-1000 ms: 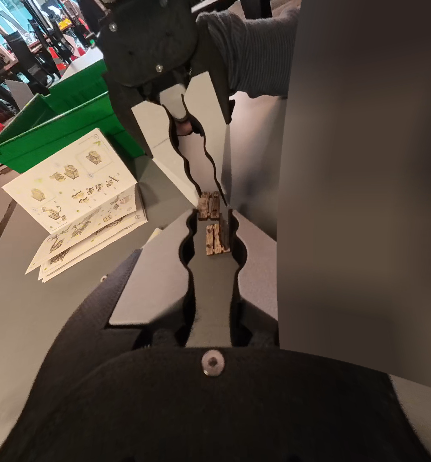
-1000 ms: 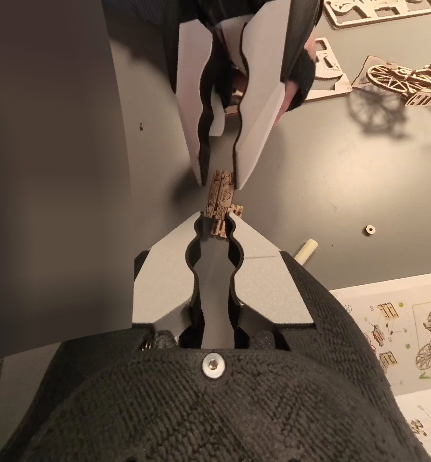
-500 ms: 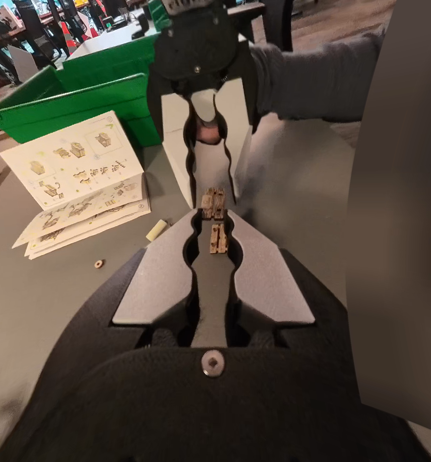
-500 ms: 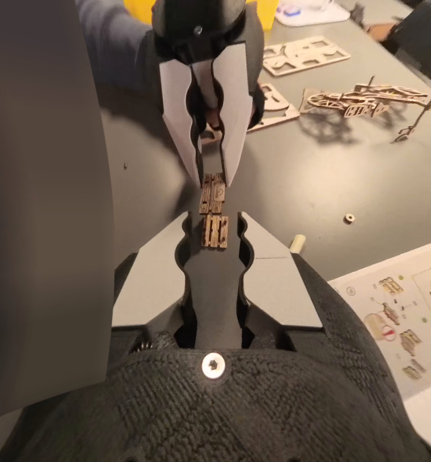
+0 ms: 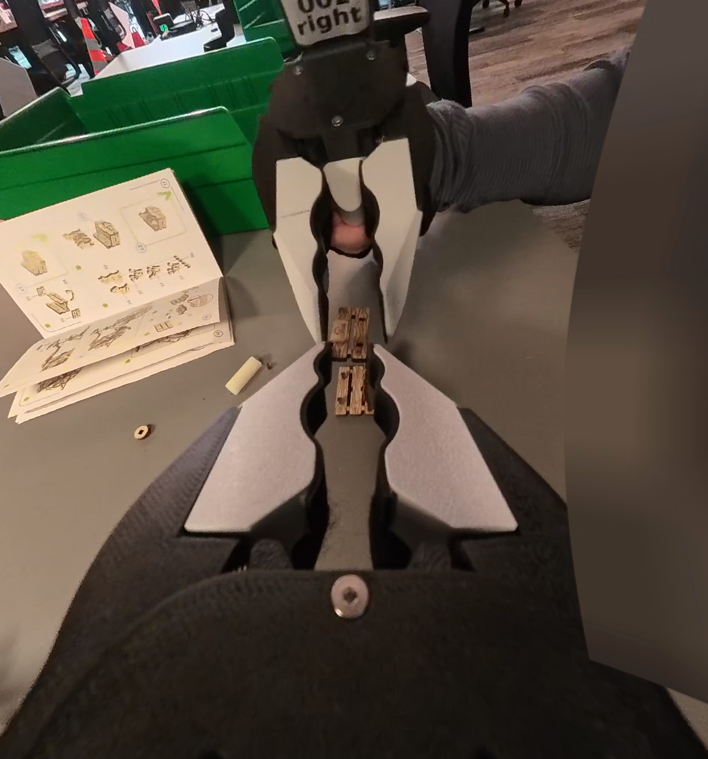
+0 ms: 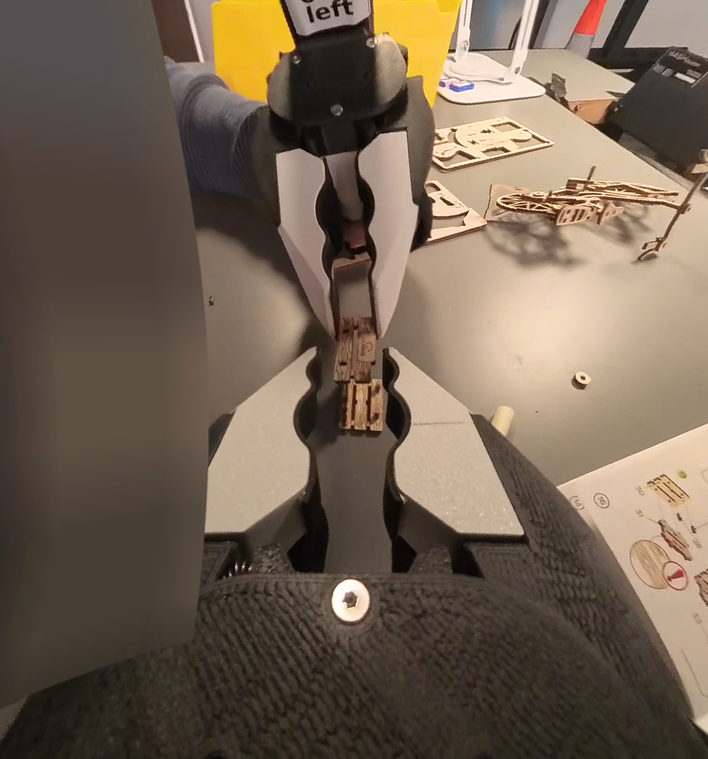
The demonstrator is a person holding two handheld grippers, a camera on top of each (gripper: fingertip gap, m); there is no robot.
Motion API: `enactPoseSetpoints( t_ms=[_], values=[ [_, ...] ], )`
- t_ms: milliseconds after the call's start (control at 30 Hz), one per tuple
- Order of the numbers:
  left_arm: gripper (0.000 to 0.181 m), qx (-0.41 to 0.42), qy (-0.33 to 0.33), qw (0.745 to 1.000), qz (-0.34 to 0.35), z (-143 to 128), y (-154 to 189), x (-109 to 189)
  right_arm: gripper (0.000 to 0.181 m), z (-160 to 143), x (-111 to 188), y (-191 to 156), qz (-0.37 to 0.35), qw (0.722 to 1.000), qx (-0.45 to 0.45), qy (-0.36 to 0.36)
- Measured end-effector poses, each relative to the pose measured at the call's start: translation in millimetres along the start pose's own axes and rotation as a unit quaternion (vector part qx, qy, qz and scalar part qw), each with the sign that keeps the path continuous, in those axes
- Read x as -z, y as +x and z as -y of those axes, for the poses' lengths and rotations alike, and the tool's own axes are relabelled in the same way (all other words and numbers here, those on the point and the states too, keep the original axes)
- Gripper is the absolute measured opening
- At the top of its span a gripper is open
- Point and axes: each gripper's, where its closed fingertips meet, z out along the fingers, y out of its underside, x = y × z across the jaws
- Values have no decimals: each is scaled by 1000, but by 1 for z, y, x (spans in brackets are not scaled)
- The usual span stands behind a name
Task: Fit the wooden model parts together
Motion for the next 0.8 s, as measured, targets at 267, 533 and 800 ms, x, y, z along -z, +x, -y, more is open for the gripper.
enactPoseSetpoints(
  t_ms=[267,533,800],
  values=[
    [15,4,-4,1000,-1,-2,0,0,18,2,1,2,-14,1000,22,1],
    [15,13,-8,1000,-5,-2,1,-2,17,-1,0,2,-25,999,42,-9],
    [39,39,-117,992,12,-34,7,-7,17,-9,2,2,-7,1000,10,-25]
  ],
)
